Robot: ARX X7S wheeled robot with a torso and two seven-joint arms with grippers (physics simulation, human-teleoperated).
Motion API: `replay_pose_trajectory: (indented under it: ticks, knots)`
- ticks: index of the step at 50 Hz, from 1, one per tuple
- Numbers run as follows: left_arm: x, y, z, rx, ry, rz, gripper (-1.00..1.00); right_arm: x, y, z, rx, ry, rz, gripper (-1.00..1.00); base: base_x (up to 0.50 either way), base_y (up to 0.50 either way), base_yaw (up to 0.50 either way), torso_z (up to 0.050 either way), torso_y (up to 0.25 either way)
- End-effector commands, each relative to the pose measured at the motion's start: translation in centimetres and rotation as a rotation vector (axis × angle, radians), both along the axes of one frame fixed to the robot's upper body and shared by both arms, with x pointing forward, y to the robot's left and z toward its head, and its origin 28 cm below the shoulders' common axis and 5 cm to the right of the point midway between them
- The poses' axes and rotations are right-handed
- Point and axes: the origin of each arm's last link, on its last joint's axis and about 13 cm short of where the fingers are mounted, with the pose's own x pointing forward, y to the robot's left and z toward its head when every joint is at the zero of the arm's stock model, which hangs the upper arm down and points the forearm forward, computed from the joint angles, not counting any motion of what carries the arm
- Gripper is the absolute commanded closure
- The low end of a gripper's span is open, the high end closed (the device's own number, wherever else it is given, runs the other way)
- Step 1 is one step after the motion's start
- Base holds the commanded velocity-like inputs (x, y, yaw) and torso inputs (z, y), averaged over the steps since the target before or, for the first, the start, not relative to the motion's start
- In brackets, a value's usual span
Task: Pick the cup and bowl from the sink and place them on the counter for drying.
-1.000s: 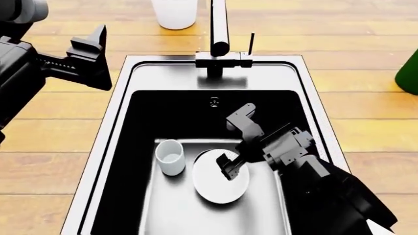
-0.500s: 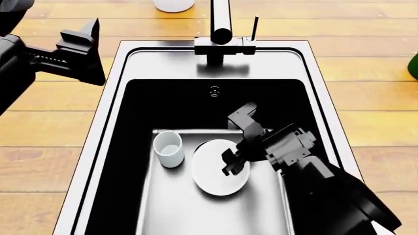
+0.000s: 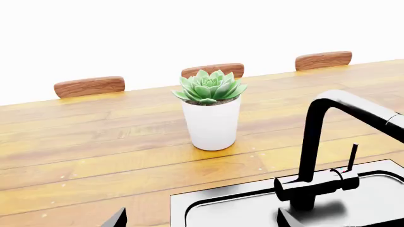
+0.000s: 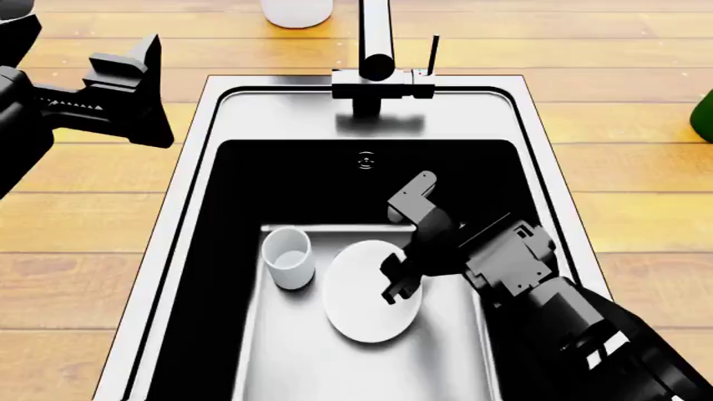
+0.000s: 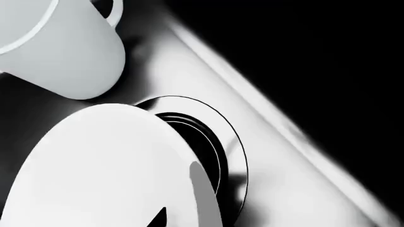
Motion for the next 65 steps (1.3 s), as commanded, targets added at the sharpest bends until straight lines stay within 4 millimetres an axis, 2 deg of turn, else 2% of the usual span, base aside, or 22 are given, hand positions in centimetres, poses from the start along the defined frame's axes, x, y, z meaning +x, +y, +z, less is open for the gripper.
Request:
replay_pose_trajectory:
  ticks: [1, 17, 26, 35, 60, 63, 65]
  knots:
    - [-0.1, 0.2, -0.3, 0.015, -0.029, 0.011, -1.00, -0.5, -0.2, 0.1, -0.049, -0.015, 0.034, 1.00, 0.00, 0.00, 0.00, 0.000, 0.250]
    - [-0.2, 0.4, -0.4, 0.013, -0.019, 0.016, -1.00, -1.3, -0.6, -0.1, -0.065, 0.004, 0.040, 1.00, 0.00, 0.00, 0.00, 0.000, 0.203]
    - [-0.4, 0.5, -0.5, 0.019, -0.012, 0.018, -1.00, -2.6, -0.4, 0.7, -0.063, -0.012, 0.063, 1.00, 0.00, 0.00, 0.00, 0.000, 0.076]
    - [-0.1, 0.2, -0.6, 0.006, -0.017, 0.015, -1.00, -2.7, -0.9, 1.4, -0.061, -0.020, 0.025, 1.00, 0.00, 0.00, 0.00, 0.000, 0.083]
    - [0.1, 0.2, -1.1, -0.001, -0.003, 0.004, -1.00, -3.7, -1.5, 2.4, -0.051, -0.036, -0.001, 1.00, 0.00, 0.00, 0.00, 0.000, 0.249]
    - [0.0, 0.3, -1.0, -0.007, 0.000, 0.016, -1.00, -3.8, -1.6, 2.7, -0.048, -0.038, -0.012, 1.00, 0.00, 0.00, 0.00, 0.000, 0.166]
    - [-0.1, 0.5, -1.0, -0.016, 0.007, 0.028, -1.00, -4.1, -1.6, 3.7, -0.026, -0.051, -0.035, 1.00, 0.00, 0.00, 0.00, 0.000, 0.000]
